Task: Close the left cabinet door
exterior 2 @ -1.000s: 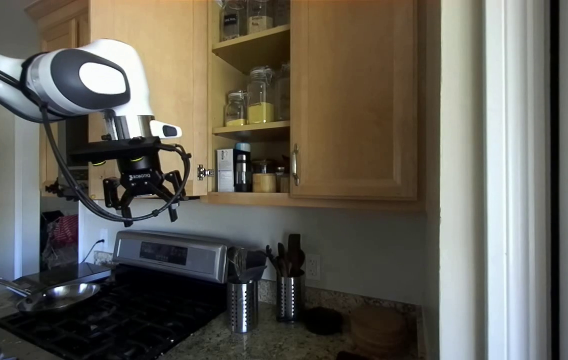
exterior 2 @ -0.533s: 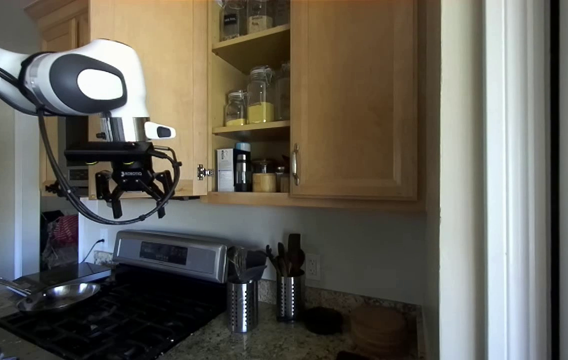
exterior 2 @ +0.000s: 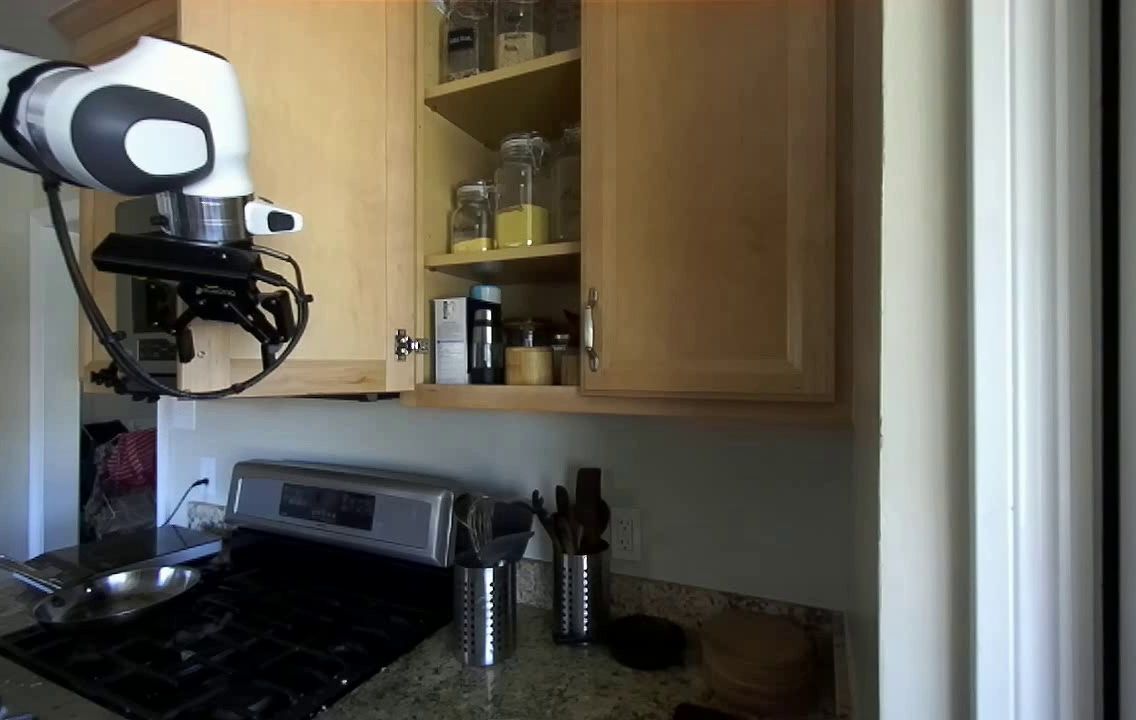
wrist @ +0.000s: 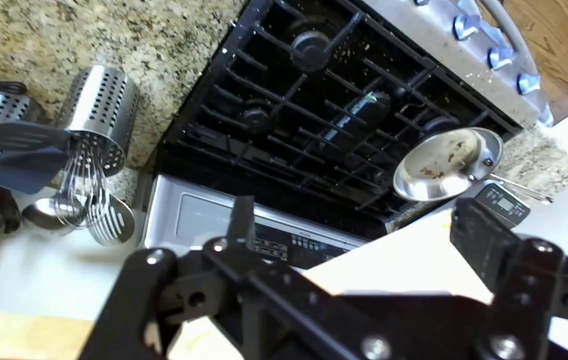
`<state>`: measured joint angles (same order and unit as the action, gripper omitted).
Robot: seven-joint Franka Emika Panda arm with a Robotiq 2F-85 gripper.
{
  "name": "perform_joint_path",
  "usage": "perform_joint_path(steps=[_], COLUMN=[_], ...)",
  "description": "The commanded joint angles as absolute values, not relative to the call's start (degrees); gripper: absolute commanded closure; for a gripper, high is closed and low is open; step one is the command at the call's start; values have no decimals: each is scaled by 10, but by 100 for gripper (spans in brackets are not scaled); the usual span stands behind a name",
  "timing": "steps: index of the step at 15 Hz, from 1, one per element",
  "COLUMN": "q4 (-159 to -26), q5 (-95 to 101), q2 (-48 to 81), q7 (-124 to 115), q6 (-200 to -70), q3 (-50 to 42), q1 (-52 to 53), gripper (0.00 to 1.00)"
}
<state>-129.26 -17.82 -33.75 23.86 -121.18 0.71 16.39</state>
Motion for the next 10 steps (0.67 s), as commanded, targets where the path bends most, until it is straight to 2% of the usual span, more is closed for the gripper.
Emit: perform_joint_path(steps=[1,7,10], q4=[-1260,-1213,-1211], q5=[-206,-238,-217], q2=[-330,-321,-313], q7=[217,197,140], q6=[-1228,-1247,-1317], q3=[30,71,102], q1=[182,202,185], gripper=[0,0,0])
